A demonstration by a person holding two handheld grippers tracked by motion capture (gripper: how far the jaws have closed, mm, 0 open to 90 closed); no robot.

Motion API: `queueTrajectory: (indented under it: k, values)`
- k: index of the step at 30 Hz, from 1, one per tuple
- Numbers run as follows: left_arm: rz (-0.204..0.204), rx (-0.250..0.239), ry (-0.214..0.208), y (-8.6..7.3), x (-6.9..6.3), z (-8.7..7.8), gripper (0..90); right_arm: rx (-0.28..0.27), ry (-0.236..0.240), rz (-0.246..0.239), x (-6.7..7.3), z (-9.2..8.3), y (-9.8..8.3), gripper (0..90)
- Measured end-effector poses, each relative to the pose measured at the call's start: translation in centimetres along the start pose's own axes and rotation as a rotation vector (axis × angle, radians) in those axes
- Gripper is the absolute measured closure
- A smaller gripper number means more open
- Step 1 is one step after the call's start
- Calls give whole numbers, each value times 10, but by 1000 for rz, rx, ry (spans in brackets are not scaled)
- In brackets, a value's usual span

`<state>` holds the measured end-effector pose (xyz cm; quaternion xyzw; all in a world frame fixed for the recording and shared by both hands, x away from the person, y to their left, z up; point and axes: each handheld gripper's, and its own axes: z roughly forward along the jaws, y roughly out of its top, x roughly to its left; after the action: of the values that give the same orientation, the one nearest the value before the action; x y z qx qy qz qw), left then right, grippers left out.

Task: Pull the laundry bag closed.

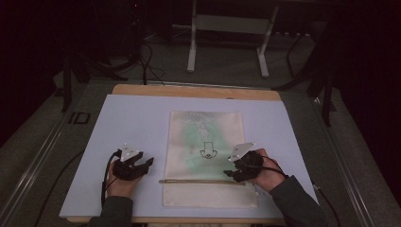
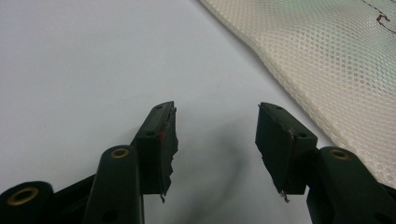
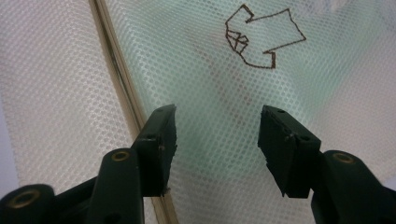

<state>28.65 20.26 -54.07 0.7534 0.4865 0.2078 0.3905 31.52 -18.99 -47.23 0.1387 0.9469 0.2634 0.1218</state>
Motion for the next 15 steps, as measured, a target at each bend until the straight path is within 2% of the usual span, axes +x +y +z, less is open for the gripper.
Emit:
queueTrajectory:
  k: [5, 7, 15]
  values:
    - [6, 1, 5, 0, -1, 0, 472, 3, 3, -8, 1, 1, 5, 465]
    - [20, 7, 8, 0, -2, 0, 473, 4, 5, -16, 2, 1, 7, 464]
    - [14, 7, 5, 0, -1, 0, 473, 16, 16, -39, 4, 4, 15, 464]
